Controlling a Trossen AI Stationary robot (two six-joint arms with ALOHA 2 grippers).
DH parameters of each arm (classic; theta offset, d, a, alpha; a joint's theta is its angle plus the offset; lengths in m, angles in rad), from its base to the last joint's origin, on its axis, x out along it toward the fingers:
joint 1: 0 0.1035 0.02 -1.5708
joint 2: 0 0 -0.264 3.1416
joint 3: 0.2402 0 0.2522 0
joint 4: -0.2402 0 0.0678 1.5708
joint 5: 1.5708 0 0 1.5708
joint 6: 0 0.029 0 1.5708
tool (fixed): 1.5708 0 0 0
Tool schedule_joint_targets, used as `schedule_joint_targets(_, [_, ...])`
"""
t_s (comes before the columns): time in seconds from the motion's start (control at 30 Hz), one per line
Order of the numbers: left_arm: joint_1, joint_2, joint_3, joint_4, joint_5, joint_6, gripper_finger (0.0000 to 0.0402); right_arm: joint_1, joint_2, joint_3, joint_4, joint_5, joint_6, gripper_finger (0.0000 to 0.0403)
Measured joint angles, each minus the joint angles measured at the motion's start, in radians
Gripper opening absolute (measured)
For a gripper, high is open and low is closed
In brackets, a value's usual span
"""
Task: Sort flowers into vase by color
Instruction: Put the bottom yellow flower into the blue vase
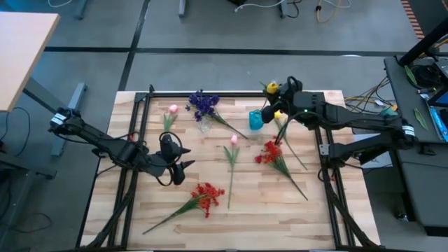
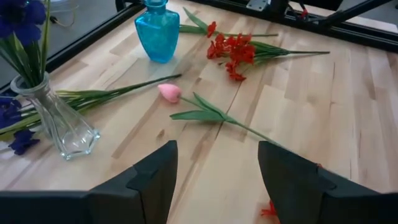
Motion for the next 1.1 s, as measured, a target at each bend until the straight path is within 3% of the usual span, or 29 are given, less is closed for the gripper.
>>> schedule_joint_targets(0.77, [0.014, -0.001, 0.000, -0.029, -0.001, -0.029, 0.0207, -0.021, 0.117, -0.002, -0.017, 0.020, 0.002, 0.0016])
schedule_joint_targets(0.9, [0.022, -0.001, 0.000, -0.072, -0.002, -0.080, 0.0207, -0.021, 0.118, -0.002, -0.042, 0.024, 0.016, 0.0047])
schedule_joint_targets(1.1, [0.041, -0.001, 0.000, -0.156, -0.023, -0.171, 0.0207, -0.021, 0.118, -0.002, -0.076, 0.047, 0.036, 0.0128])
